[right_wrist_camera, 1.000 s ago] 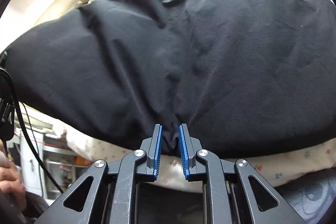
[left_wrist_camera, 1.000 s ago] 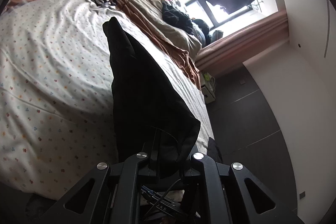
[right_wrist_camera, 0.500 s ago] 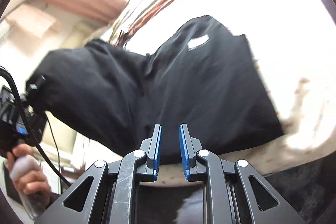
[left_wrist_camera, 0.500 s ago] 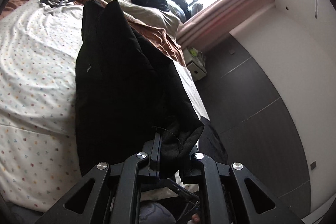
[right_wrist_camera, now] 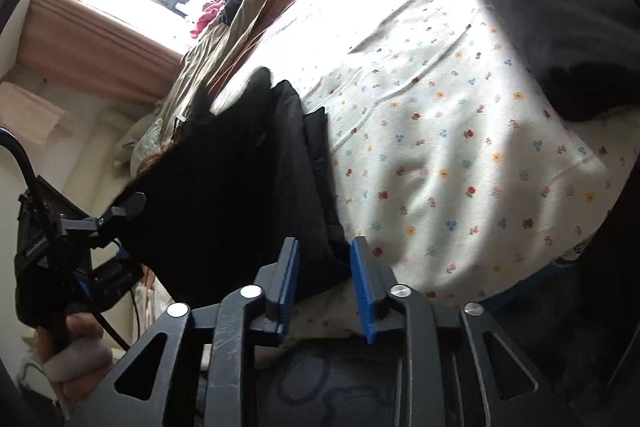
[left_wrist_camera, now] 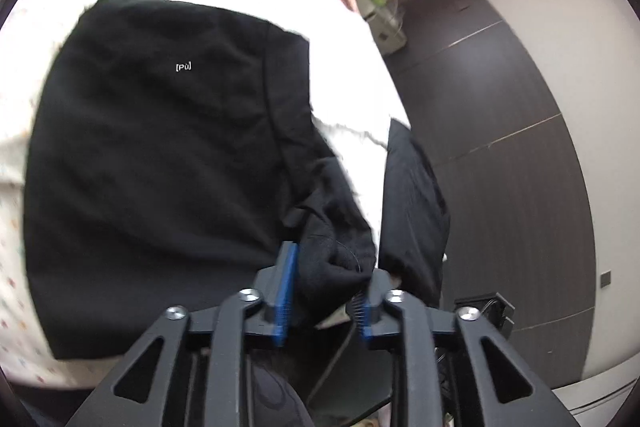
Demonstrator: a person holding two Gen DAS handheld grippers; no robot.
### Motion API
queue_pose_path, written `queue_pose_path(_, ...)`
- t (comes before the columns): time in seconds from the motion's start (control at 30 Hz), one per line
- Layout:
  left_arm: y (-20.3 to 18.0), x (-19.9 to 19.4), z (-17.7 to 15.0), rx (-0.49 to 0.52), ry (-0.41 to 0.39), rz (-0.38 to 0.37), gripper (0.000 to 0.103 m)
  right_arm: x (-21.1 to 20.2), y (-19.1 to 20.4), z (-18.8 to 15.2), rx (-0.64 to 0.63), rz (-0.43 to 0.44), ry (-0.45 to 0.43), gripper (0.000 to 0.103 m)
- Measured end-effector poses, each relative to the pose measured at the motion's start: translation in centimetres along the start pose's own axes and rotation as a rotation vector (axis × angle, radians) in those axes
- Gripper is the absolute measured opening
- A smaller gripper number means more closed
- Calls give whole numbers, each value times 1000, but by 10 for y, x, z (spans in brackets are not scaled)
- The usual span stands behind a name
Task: Fold large clothes
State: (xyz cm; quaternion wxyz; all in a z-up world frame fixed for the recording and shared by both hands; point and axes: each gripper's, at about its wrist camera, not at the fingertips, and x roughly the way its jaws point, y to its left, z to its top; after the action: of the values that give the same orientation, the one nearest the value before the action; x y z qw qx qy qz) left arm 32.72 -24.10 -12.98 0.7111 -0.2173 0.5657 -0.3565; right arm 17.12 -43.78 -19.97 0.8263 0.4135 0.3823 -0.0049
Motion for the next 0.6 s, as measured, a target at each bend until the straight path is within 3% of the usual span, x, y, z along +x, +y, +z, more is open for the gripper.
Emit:
queue_pose_path(0.13, 12, 4, -7, -23, 35, -57, 38, 1, 3, 6, -9, 24, 1, 41)
queue_pose_path(0.3, 25, -22, -13, -50, -34, -10, 40, 18, 22, 9, -39, 79, 21, 49)
queue_pose_path(0.6, 69, -70, -29, -130, -134, 129, 41, 37, 52, 15, -62, 121, 29, 49)
